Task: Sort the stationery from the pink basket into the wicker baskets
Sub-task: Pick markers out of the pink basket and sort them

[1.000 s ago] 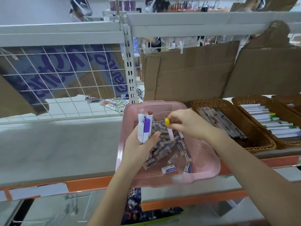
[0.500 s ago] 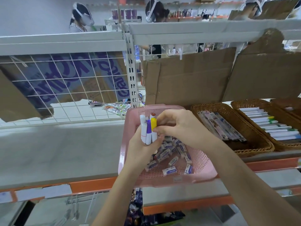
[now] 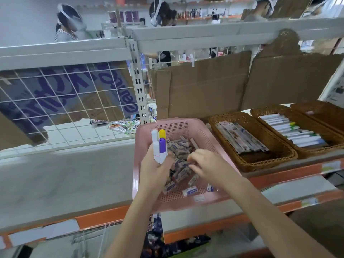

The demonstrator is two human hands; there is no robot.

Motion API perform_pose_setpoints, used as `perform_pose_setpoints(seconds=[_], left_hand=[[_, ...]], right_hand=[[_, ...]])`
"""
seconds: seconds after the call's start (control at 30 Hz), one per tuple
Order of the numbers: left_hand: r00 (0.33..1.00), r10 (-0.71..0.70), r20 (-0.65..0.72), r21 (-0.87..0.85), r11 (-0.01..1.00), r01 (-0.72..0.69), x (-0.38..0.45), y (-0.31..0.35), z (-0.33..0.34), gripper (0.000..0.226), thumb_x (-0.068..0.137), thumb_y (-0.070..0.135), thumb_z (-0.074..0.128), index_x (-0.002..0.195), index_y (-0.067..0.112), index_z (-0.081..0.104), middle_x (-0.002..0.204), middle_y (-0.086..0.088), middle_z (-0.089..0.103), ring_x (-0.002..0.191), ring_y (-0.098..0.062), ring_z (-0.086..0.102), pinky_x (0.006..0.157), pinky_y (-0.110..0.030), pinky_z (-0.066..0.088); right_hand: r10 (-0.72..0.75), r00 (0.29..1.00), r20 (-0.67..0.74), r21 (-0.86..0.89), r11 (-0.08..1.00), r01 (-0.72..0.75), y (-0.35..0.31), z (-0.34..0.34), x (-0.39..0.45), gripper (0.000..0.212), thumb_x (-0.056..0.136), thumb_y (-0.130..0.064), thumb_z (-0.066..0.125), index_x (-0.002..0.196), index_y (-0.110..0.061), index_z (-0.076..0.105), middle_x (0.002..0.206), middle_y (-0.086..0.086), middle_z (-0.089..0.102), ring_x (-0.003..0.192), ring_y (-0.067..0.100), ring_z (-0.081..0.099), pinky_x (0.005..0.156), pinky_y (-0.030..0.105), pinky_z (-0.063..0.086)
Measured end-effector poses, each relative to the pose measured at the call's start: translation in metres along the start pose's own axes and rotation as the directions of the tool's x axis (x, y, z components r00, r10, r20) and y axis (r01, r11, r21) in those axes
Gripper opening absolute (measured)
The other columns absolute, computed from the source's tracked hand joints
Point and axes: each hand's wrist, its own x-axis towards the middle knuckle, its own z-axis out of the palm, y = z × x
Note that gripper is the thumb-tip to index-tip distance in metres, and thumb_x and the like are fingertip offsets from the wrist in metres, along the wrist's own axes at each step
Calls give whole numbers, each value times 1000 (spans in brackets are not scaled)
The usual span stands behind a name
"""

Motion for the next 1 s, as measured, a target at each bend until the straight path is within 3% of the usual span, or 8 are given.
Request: perform_pose_setpoints(seconds=[0.07,0.2,0.43,0.63,0.8,1.0], left_hand=[[1000,9,-6,17,1000,-9,2,-1,0,21,87,18,55,68,23,47,54,5,50,50,-15,43,48,-25,38],[998,56,-16,58,997,-55,2,7,1,21,86,22,52,69,32,47,52,14,51,46,-4,40,43,-14,35],[971,220,-89,63,975,-215,1,46,33,28,87,18,56,67,37,49,54,19,51,47,0,41,45,-10,34],[963,235,-134,24,972,-234,-10,83,104,31,85,9,57,66,28,43,48,14,46,44,0,39,43,-10,31],[952,277,-130,-10,960,-280,-20,111,170,26,90,19,54,70,30,42,56,9,46,51,-10,41,45,-14,31],[971,222,-94,-94,969,-231,-26,123,251,25,91,20,54,70,30,44,52,17,46,47,0,39,44,-10,32]], right_hand=[[-8,999,31,-52,999,9,3,4,-2,21,97,-27,48,111,-15,59,110,-2,58,103,14,53,87,27,46],[-34,999,42,-118,992,39,9,0,-9,22,97,-28,46,109,-14,58,109,0,57,103,15,51,86,27,43],[-98,995,29,-241,965,102,44,-47,-23,25,98,-28,45,109,-11,59,108,3,57,103,17,51,85,30,44],[-58,998,22,-287,956,62,109,-102,-50,24,97,-28,46,108,-14,62,110,2,58,104,19,53,84,32,45],[35,999,32,-315,949,-23,172,-134,-74,22,97,-25,45,107,-13,61,106,3,57,96,20,55,82,37,49],[82,997,-4,-262,962,-81,237,-151,-93,20,96,-25,49,106,-14,63,107,2,62,94,17,57,77,28,46]])
